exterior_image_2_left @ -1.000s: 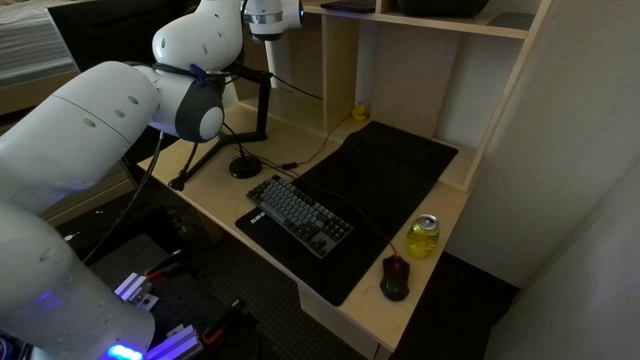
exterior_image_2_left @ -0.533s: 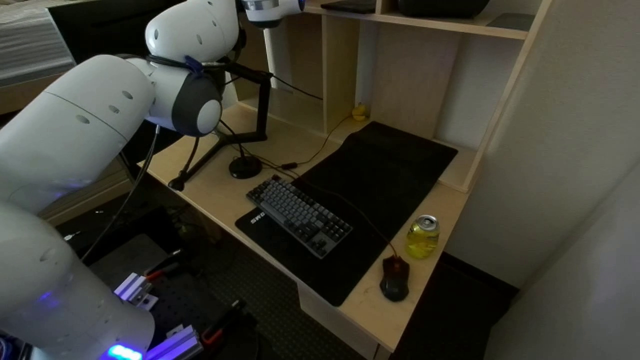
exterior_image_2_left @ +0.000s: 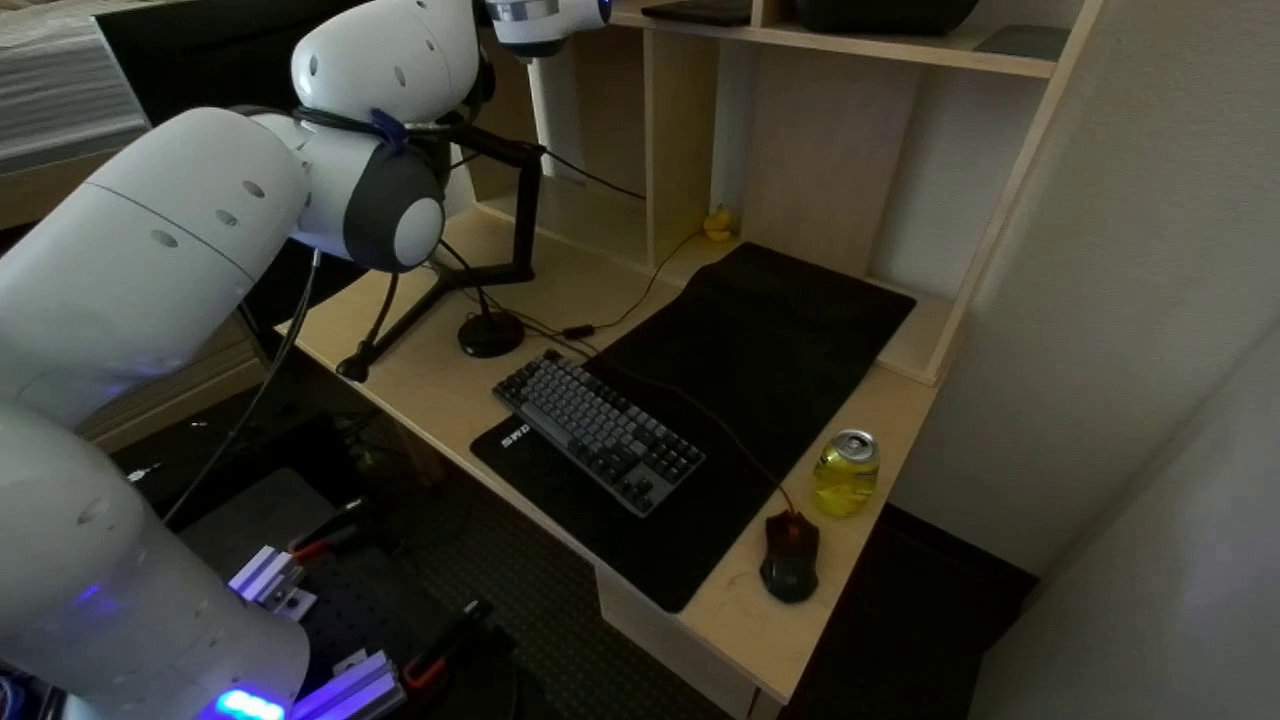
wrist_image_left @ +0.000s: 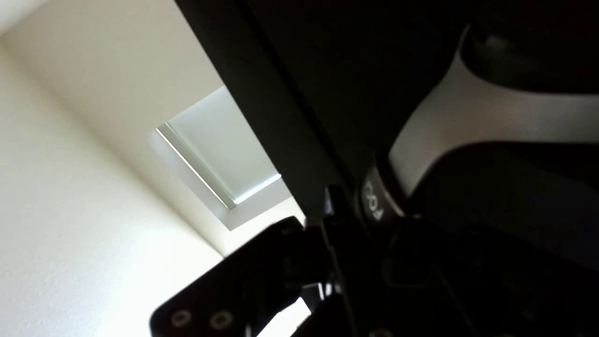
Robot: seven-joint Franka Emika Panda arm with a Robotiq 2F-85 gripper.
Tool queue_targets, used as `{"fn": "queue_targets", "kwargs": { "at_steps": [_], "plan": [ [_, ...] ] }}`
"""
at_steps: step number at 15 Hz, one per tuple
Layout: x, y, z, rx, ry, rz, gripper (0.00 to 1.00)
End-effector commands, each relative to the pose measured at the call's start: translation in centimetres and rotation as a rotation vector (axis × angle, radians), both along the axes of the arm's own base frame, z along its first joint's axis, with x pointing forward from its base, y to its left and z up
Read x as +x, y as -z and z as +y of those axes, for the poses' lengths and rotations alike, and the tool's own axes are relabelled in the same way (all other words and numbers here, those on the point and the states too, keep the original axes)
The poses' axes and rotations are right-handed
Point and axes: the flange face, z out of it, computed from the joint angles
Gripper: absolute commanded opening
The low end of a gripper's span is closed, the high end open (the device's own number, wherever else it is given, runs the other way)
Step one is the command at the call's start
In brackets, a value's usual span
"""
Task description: Hang the headsets on the desktop stand
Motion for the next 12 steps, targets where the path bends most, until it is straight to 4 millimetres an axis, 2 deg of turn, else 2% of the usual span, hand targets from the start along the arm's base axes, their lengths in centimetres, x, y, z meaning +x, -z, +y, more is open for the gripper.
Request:
{"fn": "queue_targets", "kwargs": {
  "at_steps": [1, 3, 9, 10, 12],
  "plan": [
    [0.8, 2.8, -0.5, 0.030, 0.012, 0.067, 0.05],
    [1.2, 4.2, -0.6, 0.056, 0.018, 0.094, 0.05],
    [2.2, 6.0, -0.7, 0.092, 0.080, 0.003, 0.05],
    [1.7, 2.8, -0.7, 0.079, 0.085, 0.012, 0.05],
    [1.6, 1.4, -0.7, 0.078, 0.092, -0.013, 0.05]
  ]
}}
